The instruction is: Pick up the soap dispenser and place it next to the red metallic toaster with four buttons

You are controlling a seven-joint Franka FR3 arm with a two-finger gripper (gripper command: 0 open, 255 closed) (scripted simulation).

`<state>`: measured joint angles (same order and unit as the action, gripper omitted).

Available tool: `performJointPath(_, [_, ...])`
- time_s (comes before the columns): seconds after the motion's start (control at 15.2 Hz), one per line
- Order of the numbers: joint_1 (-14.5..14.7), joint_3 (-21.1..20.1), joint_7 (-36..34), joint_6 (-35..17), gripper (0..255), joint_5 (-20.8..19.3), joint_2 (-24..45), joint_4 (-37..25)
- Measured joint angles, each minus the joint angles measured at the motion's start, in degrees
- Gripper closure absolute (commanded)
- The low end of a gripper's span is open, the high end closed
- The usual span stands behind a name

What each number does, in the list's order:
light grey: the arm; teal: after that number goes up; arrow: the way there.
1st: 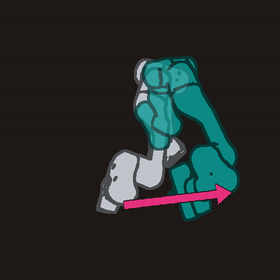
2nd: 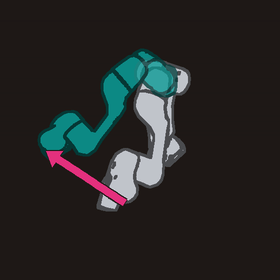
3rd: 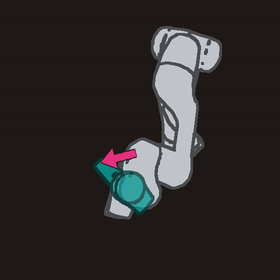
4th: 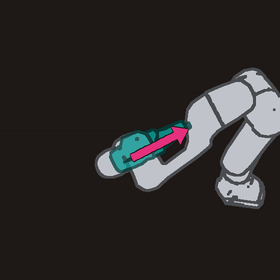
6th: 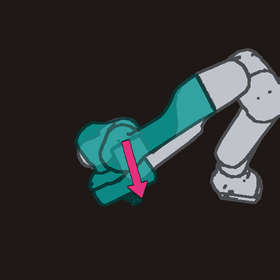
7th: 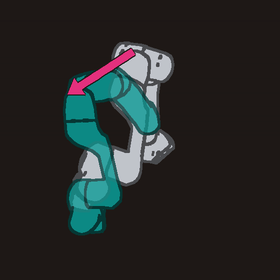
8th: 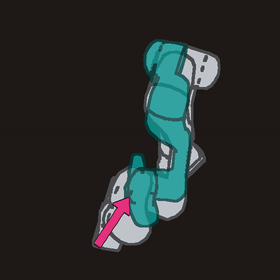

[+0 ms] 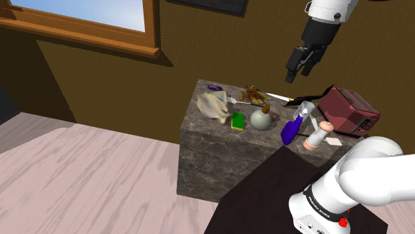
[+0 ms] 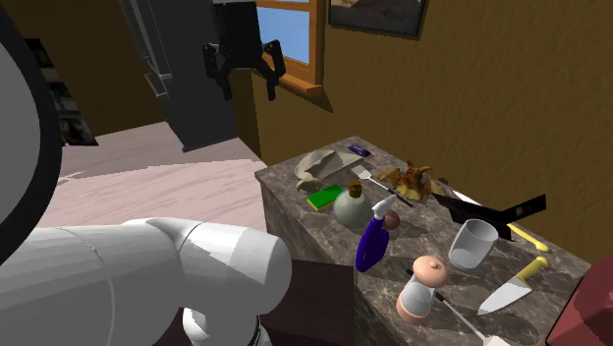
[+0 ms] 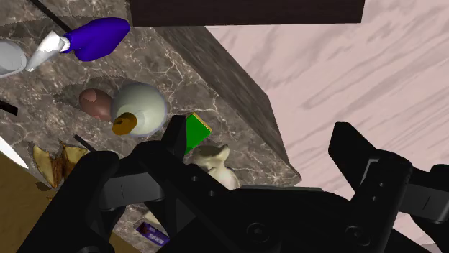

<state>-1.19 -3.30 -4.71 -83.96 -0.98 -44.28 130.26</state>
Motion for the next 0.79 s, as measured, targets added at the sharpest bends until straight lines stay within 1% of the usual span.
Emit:
performJointPath(0.13, [-0.06, 0.34, 0.39, -0.75, 0, -0.17, 0.03, 0.75])
performJointPath(0.26, [-0.49, 2.03, 2.25, -3.16, 0, -1.13, 0.81, 2.44])
performJointPath(0.53, [-1.38, 5.55, 6.14, -9.03, 0, -2.95, 3.17, 6.01])
performJointPath(0.79, [-2.52, 9.7, 10.63, -15.55, 0, -4.86, 7.82, 7.91])
